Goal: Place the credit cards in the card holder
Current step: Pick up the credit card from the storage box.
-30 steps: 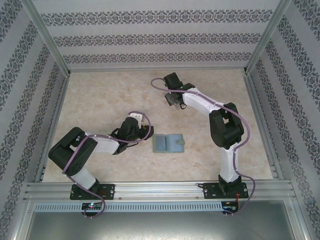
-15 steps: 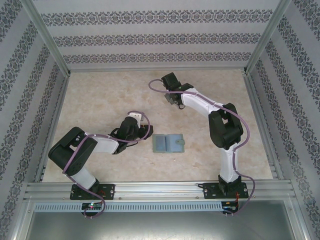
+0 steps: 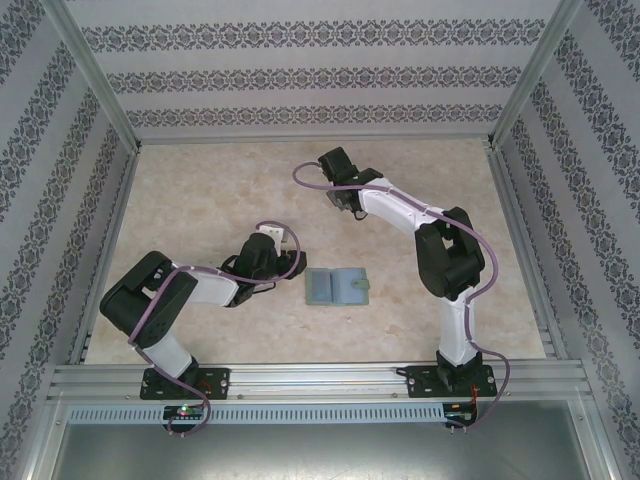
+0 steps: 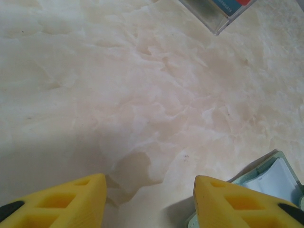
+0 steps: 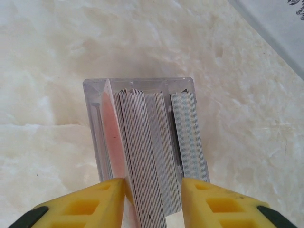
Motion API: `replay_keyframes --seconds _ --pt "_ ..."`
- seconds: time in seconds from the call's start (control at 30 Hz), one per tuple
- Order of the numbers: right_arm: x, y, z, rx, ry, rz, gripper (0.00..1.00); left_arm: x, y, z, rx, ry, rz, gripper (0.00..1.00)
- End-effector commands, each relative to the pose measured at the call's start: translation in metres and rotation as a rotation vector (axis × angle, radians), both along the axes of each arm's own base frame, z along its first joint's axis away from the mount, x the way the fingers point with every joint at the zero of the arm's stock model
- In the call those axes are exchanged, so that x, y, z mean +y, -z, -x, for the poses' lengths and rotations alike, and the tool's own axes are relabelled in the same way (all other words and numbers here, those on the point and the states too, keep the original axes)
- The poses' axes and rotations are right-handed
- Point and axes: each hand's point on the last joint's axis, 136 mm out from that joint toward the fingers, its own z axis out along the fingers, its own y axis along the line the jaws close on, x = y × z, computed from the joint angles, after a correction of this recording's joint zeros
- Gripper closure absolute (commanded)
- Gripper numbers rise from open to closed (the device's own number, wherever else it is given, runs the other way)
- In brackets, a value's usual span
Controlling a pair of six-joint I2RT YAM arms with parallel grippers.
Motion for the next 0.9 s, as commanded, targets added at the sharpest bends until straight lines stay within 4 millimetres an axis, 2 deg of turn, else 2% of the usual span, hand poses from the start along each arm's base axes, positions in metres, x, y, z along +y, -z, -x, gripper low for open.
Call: replay_keyframes --seconds 0.0,0.23,0.33,0.7,0.87 --pt "0.003 -0.015 -0.004 -0.036 -0.003 0.014 0.65 -0.004 -0.006 -0.006 -0.006 0.005 0.026 0.48" --pt "0.005 -0.016 -0.004 -0.042 -0.013 0.036 0.67 -0.006 -0.004 -0.005 0.007 0.016 0.030 0.48" --pt "0.005 -0.017 -0.004 -0.040 -0.018 0.040 0.70 -0.007 -0.003 -0.006 0.011 0.015 0.041 0.48" --pt "0.006 -0.021 -0.004 -0.046 -0.021 0.033 0.69 -0.014 0.000 -0.006 0.033 0.050 0.046 0.49" --pt "0.008 -0.018 -0.003 -0.030 -0.034 0.028 0.81 -0.015 0.002 -0.006 0.037 0.046 0.058 0.49"
